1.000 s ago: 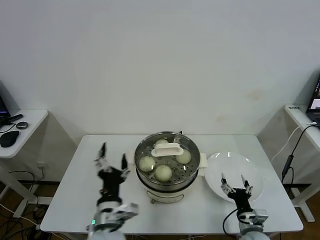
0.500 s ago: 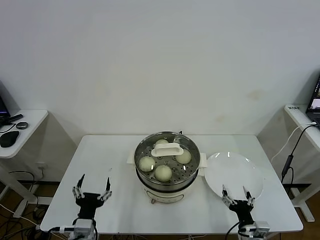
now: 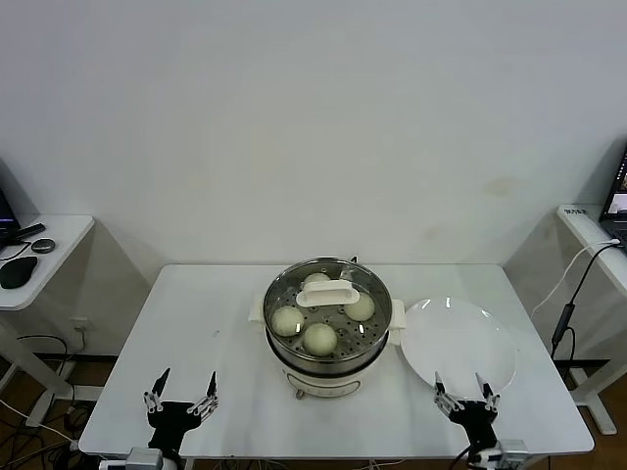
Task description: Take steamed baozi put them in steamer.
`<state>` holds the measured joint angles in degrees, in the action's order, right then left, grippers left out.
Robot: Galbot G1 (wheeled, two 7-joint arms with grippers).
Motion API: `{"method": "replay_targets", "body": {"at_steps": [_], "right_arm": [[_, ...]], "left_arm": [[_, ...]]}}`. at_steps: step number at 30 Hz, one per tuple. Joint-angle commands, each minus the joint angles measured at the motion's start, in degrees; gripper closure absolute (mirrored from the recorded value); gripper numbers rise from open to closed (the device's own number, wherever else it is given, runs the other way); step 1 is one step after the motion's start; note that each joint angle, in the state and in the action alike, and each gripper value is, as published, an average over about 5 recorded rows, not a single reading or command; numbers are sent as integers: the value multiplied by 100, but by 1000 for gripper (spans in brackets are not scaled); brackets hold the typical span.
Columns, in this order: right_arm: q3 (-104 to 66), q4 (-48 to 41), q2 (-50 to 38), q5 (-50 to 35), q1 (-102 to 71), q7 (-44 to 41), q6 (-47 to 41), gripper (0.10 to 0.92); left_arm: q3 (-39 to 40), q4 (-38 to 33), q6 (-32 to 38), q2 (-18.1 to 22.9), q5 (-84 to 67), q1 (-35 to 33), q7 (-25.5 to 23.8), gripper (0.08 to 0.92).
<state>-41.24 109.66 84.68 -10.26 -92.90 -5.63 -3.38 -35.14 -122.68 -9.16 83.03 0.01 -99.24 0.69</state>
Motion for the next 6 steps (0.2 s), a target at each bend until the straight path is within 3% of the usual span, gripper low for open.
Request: {"method": "replay_targets", "body": {"at_steps": [1,6], "right_arm": [[-1,201,39,213,-118,-39,-208,203],[-1,249,9,338,-125,-51,-303,203]], "left_arm": [[-30,-103,-17,32,-383,-263,-174,177],[25,-128,3,68,-379,-308,-123,177]]}}
